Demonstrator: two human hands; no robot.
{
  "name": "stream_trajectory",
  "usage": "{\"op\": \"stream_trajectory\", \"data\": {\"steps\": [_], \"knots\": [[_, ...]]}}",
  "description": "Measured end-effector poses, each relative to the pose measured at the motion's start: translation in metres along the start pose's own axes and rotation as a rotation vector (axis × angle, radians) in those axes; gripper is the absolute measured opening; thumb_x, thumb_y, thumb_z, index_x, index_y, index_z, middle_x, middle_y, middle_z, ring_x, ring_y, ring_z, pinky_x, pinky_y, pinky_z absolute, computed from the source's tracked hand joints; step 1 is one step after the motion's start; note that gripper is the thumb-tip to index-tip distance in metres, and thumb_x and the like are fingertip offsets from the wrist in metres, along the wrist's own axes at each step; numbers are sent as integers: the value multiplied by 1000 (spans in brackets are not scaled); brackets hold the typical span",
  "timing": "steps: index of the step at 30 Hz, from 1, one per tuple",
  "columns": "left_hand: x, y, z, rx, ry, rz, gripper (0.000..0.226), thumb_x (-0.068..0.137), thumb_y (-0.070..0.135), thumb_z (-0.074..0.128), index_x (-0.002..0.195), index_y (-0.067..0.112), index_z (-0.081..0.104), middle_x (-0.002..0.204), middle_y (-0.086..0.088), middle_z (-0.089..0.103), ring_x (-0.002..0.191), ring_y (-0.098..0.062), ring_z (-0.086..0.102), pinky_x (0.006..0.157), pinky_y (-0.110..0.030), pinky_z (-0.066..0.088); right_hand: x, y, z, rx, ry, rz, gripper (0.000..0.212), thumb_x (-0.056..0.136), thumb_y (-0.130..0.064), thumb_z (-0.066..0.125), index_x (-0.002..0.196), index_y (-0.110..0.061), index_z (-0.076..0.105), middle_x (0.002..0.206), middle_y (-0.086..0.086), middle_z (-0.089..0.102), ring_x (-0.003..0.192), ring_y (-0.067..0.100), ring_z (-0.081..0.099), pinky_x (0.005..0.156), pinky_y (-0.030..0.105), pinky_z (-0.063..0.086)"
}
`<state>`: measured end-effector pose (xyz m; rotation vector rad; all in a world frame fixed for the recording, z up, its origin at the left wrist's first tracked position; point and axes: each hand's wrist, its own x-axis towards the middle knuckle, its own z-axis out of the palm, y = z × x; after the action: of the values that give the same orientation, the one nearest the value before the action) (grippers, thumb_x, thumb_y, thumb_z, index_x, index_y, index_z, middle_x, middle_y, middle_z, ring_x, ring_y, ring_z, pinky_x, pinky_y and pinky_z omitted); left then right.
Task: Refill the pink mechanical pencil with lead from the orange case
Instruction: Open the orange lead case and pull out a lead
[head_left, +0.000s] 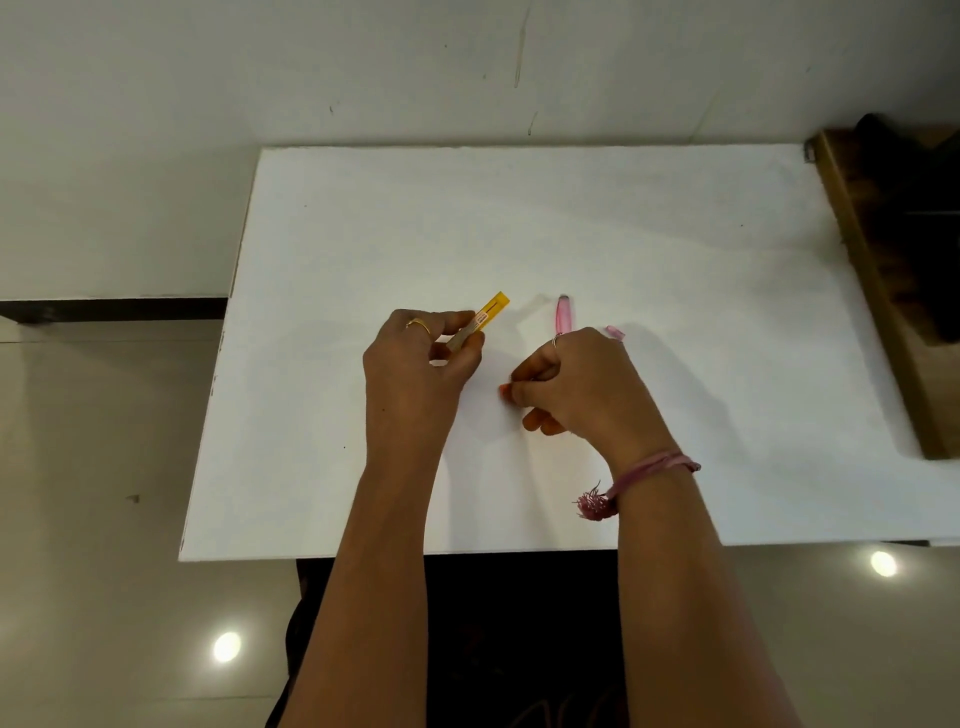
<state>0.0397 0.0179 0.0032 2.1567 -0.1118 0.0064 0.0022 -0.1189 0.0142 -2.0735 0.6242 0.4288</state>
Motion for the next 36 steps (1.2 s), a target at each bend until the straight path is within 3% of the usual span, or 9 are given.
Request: {"op": "stream_trajectory", "data": {"steps": [4, 8, 13, 19, 24, 32, 36], "knots": [[1, 2, -1, -15, -9, 31, 19, 81, 14, 70, 100, 13, 71, 92, 5, 57, 74, -2, 58, 62, 0, 41, -1, 0, -5, 238, 33, 12, 7, 85, -9, 67, 88, -4, 71, 68, 5, 74, 53, 10, 70, 49, 17, 53], [3, 10, -4, 12, -50, 113, 21, 81, 12, 70, 102, 13, 71, 91, 4, 56, 72, -2, 57, 64, -2, 43, 1, -3, -9, 801, 84, 99, 14, 90, 3, 55, 94, -4, 66, 82, 11, 71, 64, 13, 72, 62, 21, 59], [3, 19, -6, 73, -128, 191, 24, 79, 8, 70, 102, 12, 72, 91, 3, 56, 67, 2, 53, 66, -2, 41, 0, -6, -7, 1060, -29, 146, 21, 91, 10, 47, 98, 2, 65, 87, 16, 69, 77, 22, 70, 62, 25, 61], [2, 23, -6, 102, -167, 205, 23, 79, 7, 70, 101, 12, 72, 89, 4, 54, 62, 4, 51, 63, 0, 37, 2, -3, -11, 1174, -32, 151, 17, 93, 1, 51, 95, 3, 68, 74, 11, 74, 74, 22, 73, 74, 30, 61], [2, 25, -6, 120, -172, 226, 22, 77, 7, 70, 98, 12, 73, 89, 2, 55, 58, 1, 51, 61, -2, 38, 2, 0, -12, 1203, -53, 148, 17, 92, 2, 51, 95, 3, 67, 73, 10, 75, 72, 21, 74, 68, 28, 61], [3, 27, -10, 112, -191, 212, 22, 73, 6, 70, 94, 14, 74, 86, 3, 54, 61, 9, 53, 59, 0, 36, 4, 3, -11, 1203, -76, 141, 18, 92, 2, 51, 89, 0, 69, 74, 11, 75, 71, 20, 74, 66, 27, 61], [3, 29, -13, 123, -207, 212, 21, 72, 8, 71, 92, 14, 74, 85, 4, 54, 58, 4, 53, 58, -1, 37, 4, 4, -11, 1191, -85, 135, 17, 91, 3, 53, 90, 0, 69, 75, 11, 76, 71, 20, 74, 65, 26, 60]]}}
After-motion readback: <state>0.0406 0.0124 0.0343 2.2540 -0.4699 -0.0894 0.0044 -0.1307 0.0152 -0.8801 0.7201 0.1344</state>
